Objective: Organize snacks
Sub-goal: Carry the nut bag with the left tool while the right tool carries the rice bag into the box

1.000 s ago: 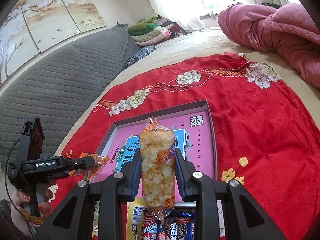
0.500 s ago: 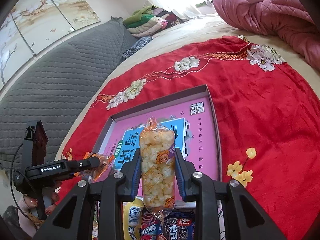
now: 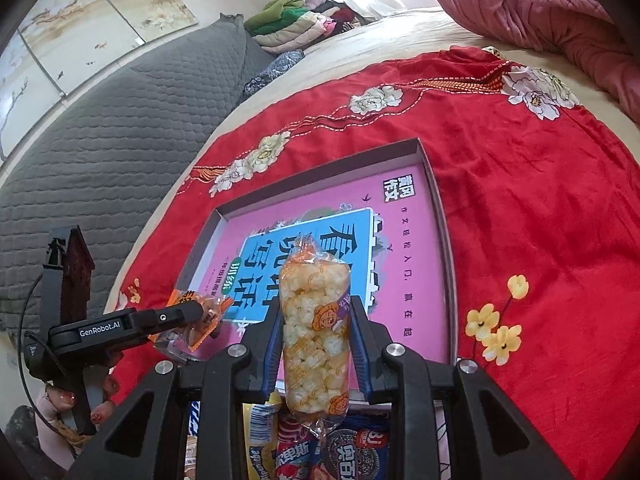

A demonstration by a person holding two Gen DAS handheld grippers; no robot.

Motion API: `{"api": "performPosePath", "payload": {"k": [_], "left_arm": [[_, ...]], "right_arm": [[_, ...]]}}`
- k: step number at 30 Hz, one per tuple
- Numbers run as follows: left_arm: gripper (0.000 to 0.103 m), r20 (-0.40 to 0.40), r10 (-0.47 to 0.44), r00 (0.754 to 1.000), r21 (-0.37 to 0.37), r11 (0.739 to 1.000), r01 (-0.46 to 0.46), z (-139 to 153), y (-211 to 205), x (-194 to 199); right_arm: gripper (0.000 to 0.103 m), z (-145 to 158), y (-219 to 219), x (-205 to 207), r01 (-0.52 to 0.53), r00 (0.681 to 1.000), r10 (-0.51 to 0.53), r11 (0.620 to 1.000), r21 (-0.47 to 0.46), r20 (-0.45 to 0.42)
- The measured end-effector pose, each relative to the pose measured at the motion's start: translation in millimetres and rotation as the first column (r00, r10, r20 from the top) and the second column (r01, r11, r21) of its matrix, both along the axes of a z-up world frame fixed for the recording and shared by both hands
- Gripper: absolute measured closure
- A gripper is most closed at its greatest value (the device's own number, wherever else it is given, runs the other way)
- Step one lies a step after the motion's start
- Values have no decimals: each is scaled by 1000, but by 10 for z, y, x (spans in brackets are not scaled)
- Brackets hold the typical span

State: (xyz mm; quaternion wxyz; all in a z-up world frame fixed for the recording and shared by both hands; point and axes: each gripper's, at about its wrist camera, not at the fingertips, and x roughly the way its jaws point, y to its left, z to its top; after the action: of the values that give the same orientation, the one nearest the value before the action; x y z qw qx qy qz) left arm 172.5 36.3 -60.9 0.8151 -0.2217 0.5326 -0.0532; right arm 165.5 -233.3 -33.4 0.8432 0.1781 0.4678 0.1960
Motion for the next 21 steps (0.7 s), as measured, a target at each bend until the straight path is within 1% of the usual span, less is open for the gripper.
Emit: {"api": "performPosePath", "payload": {"k": [7, 18, 21], "left_arm": [[46, -1, -3, 1000, 20, 1000, 3, -25, -13, -3], [46, -7, -10, 1000, 22, 1000, 10, -51, -19, -12], [46, -11, -10, 1000, 18, 1000, 10, -60, -24, -12]], "right_arm": [[72, -18, -20, 17, 8, 1000, -9, 1000, -24, -9], [71, -80, -138, 64, 52, 997, -54, 998, -44, -54], [70, -80, -169, 67, 63, 996, -67, 996, -67, -57]]}}
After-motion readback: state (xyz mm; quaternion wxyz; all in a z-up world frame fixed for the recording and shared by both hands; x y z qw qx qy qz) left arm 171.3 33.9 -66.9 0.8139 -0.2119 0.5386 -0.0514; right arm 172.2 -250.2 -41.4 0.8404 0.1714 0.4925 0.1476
